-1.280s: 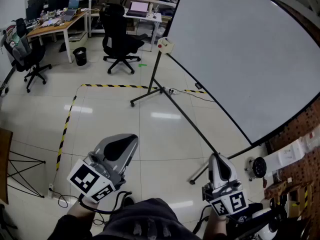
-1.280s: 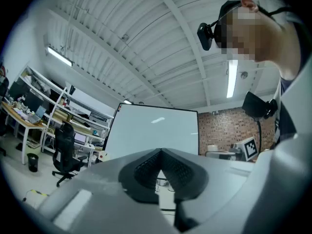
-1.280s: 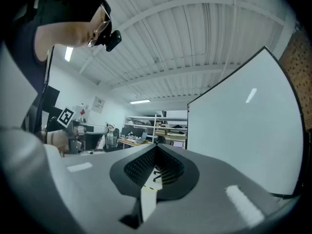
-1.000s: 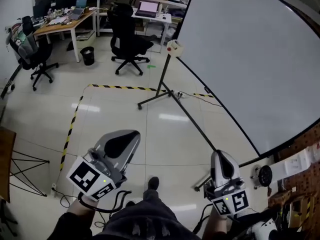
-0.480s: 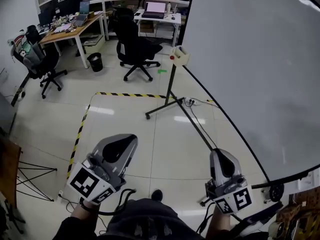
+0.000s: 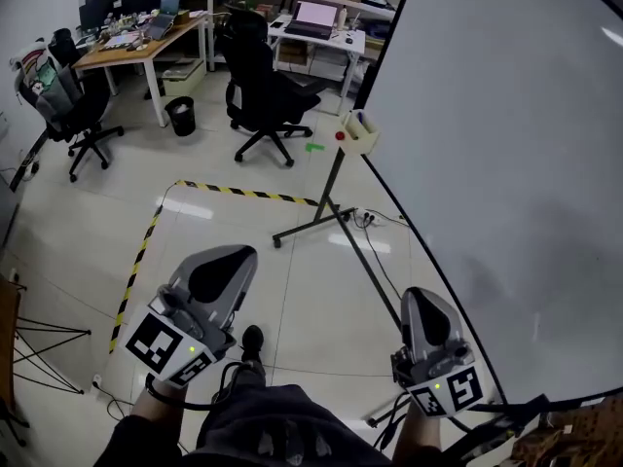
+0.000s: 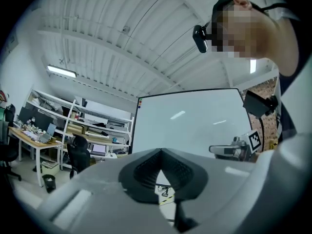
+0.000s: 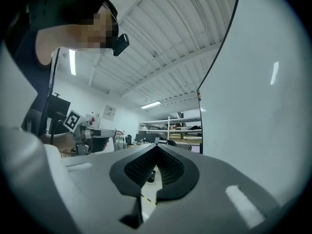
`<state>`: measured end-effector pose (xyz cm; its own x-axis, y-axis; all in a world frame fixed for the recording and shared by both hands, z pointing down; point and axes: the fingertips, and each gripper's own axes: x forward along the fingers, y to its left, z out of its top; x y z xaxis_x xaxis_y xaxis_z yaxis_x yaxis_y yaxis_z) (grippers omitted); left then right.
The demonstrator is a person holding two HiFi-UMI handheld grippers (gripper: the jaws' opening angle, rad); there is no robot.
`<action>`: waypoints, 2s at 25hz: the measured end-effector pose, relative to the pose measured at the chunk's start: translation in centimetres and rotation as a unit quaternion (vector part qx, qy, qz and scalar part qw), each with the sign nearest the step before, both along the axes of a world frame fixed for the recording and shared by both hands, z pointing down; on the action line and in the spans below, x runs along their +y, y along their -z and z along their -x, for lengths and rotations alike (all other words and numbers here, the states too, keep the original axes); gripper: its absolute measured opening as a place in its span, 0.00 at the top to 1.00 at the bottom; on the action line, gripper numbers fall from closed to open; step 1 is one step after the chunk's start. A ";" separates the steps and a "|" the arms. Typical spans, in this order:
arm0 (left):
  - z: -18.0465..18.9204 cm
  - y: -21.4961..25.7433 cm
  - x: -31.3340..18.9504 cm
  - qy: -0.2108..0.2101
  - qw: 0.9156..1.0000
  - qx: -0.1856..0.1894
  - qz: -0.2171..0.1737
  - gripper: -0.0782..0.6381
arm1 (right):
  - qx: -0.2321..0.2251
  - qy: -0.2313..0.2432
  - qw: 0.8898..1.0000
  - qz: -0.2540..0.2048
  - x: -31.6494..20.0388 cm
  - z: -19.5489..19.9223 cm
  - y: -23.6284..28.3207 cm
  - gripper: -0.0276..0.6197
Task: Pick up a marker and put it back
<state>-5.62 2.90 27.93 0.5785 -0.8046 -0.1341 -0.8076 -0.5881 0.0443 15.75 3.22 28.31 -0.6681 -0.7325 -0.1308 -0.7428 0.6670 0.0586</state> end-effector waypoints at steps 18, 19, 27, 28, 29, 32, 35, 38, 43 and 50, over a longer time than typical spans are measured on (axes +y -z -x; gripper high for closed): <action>4.6 0.8 -24.7 -0.093 0.996 0.002 0.010 0.88 | 0.032 -0.081 0.996 -0.002 -22.0 5.8 1.3 0.95; 4.4 0.6 -25.9 -0.092 0.996 -0.001 0.011 0.88 | 0.034 -0.081 0.996 -0.002 -23.2 5.6 1.1 0.95; 1.1 0.4 -35.5 -0.084 0.996 -0.033 0.018 0.88 | 0.023 -0.042 0.999 0.020 -33.8 4.0 -0.6 0.95; 0.6 0.5 -36.7 -0.080 0.996 -0.033 0.020 0.88 | 0.028 -0.034 0.999 0.020 -35.0 4.0 -0.8 0.95; 0.2 0.6 -37.9 -0.076 0.996 -0.030 0.021 0.88 | 0.034 -0.024 0.999 0.019 -36.2 4.0 -0.9 0.95; -0.6 0.4 -41.1 -0.062 0.997 -0.022 0.025 0.88 | 0.050 0.001 0.999 0.021 -39.3 4.1 -1.6 0.95; -0.7 -0.8 -43.3 -0.054 0.998 -0.023 0.039 0.88 | 0.069 0.006 0.997 0.029 -41.5 4.4 -2.4 0.95; -0.7 -1.8 -45.4 -0.058 0.997 -0.030 0.048 0.88 | 0.073 0.009 0.997 0.032 -43.6 4.9 -2.5 0.95; -0.1 -2.0 -49.0 -0.081 0.995 -0.013 0.051 0.88 | 0.075 -0.005 0.996 0.037 -46.7 6.6 -2.3 0.95; -0.4 -2.6 -52.5 -0.147 0.987 -0.020 0.059 0.88 | 0.105 -0.039 0.993 0.041 -48.3 8.0 -4.0 0.95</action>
